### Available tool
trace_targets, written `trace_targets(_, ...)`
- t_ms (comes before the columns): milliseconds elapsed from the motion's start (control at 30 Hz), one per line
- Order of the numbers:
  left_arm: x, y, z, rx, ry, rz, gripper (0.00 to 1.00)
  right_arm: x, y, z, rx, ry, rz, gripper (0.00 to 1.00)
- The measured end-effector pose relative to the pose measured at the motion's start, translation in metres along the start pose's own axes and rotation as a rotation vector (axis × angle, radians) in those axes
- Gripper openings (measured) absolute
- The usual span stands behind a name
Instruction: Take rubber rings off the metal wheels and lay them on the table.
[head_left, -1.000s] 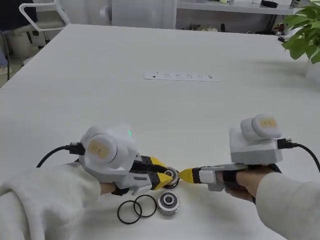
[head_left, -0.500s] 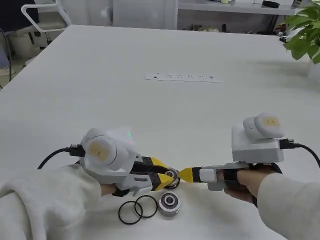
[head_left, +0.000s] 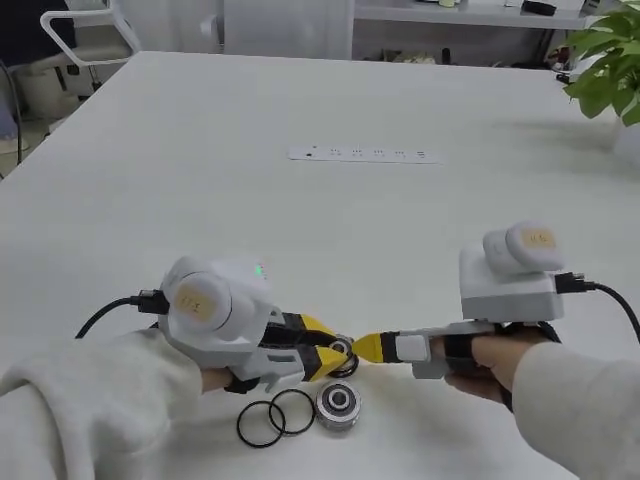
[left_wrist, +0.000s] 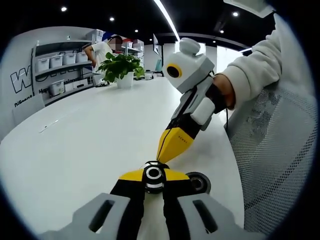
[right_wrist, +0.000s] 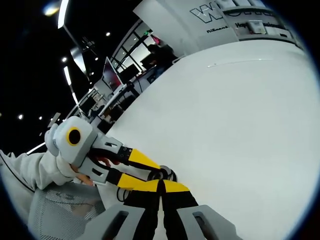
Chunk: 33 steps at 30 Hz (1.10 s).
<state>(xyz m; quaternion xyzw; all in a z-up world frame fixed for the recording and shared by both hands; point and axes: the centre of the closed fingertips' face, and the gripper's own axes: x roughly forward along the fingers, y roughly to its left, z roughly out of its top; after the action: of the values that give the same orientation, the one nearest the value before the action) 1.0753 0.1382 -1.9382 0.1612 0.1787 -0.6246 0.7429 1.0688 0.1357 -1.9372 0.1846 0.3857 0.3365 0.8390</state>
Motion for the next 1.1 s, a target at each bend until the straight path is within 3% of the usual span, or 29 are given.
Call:
trace_targets(167,0.0,0.0,0.0,-0.003,-0.005,0.002,0.08,0.001,0.005,0.001,-0.008,-0.006,0.015,0.0)
trace_targets(233,0.0,0.0,0.0,-0.002,-0.005,0.002,0.08,0.001,0.009,0.007,-0.004,-0.032,0.035,0.0)
trace_targets(333,0.0,0.0,0.0,-0.001,-0.004,0.003,0.08,0.001,0.005,0.003,-0.049,-0.005,0.0,0.0)
trace_targets(533,0.0,0.0,0.0,0.004,-0.004,0.007,0.08,0.002,0.004,0.006,-0.049,-0.015,0.005,0.0)
trace_targets(767,0.0,-0.001,0.001,-0.022,0.034,-0.01,0.1,0.002,0.0,0.003,-0.047,-0.005,-0.013,0.0)
trace_targets(867,-0.001,-0.001,-0.001,-0.006,0.057,-0.014,0.11,0.002,-0.001,0.003,-0.043,-0.005,-0.016,0.0)
trace_targets(1100,-0.009,-0.003,0.002,-0.019,0.071,-0.033,0.18,0.0,-0.001,0.006,-0.019,-0.021,-0.01,0.0)
